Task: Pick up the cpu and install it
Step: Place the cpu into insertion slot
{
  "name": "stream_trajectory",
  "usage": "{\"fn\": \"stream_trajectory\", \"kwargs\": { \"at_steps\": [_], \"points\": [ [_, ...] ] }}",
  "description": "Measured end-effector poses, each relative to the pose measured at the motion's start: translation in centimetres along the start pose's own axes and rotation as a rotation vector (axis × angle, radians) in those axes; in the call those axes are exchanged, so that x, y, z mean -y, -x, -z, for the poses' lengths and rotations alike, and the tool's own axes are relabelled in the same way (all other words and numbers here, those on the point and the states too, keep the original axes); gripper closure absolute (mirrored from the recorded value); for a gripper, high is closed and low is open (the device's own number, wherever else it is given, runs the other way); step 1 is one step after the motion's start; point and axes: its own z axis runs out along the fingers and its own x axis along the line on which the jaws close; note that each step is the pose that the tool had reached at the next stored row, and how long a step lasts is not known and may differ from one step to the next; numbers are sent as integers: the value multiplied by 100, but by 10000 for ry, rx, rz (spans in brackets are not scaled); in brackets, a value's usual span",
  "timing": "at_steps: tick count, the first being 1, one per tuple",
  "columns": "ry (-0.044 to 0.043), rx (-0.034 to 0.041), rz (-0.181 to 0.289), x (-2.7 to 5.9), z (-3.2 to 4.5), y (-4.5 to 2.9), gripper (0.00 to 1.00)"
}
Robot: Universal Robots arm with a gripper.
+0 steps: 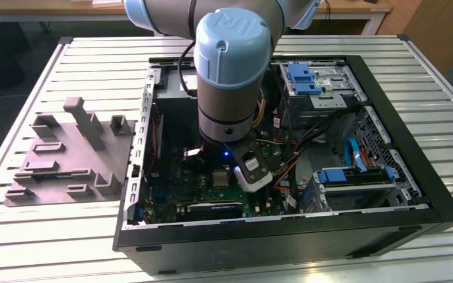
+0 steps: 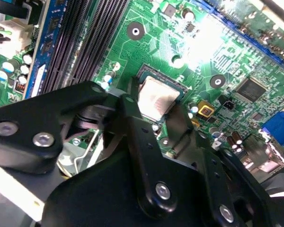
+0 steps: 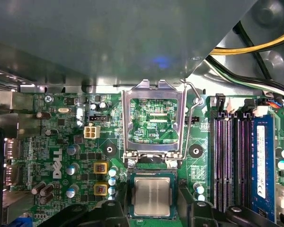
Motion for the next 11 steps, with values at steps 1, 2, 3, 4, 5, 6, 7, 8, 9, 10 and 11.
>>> {"fn": "stream_trajectory", "kwargs": {
  "at_steps": [1,2,3,4,5,6,7,8,9,10,11],
  "points": [
    [7,1,0,0,0,0,49],
    [9,0,0,0,0,0,55],
    [10,0,0,0,-1,0,55],
    [11,1,0,0,-1,0,55],
    [11,1,0,0,-1,0,55],
    [12,0,0,0,-1,0,55],
    [12,1,0,0,-1,0,55],
    [12,1,0,0,-1,0,55],
    [12,0,0,0,-1,0,55],
    [13,0,0,0,-1,0,55],
    [13,1,0,0,-1,0,55]
  ]
}}
